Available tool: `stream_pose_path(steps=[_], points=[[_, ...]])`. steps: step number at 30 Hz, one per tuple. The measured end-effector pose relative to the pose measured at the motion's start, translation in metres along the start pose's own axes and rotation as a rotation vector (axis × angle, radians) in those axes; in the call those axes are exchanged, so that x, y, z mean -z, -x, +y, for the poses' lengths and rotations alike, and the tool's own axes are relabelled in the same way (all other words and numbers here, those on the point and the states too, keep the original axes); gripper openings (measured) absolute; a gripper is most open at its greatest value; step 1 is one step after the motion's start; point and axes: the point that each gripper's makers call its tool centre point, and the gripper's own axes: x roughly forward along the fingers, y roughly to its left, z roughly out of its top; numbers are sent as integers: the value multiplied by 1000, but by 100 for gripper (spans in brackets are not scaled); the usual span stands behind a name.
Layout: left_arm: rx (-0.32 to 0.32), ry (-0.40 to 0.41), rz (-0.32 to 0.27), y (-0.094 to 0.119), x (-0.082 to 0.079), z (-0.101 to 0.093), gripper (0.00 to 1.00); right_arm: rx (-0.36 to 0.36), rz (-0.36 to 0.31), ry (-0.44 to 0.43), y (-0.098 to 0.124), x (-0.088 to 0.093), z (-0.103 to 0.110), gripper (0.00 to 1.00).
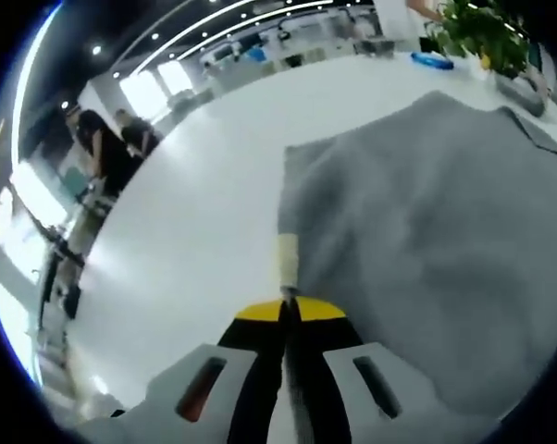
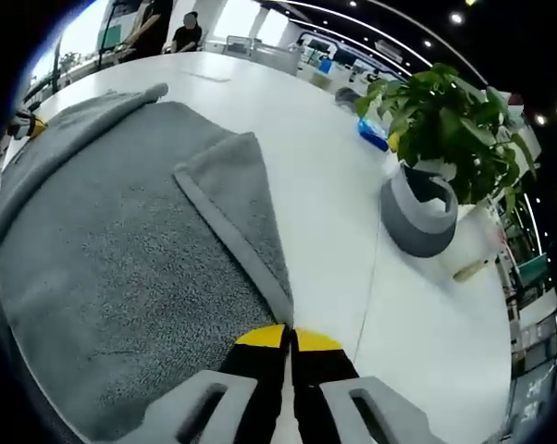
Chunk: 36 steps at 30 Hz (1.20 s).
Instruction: Open the folded towel by lifting each exposed corner and separating the folded layers until the towel lies flat within the target outline without major curled edges
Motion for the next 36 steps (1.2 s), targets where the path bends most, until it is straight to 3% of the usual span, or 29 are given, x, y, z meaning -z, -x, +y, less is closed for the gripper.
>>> stream_pose_path(steps=[15, 26, 34, 36], points=[[-71, -52, 11, -1, 5, 16, 4, 63, 1, 86, -2, 7, -13, 0], [-86, -6, 3, -3, 8, 23, 4, 83, 11, 78, -2, 18, -31, 0], [-85, 23, -6, -2, 9, 24, 3, 57, -28, 90, -2, 18, -33, 0], [-69, -19, 12, -3, 9, 23, 3, 49, -31, 122, -3, 20, -35, 0]])
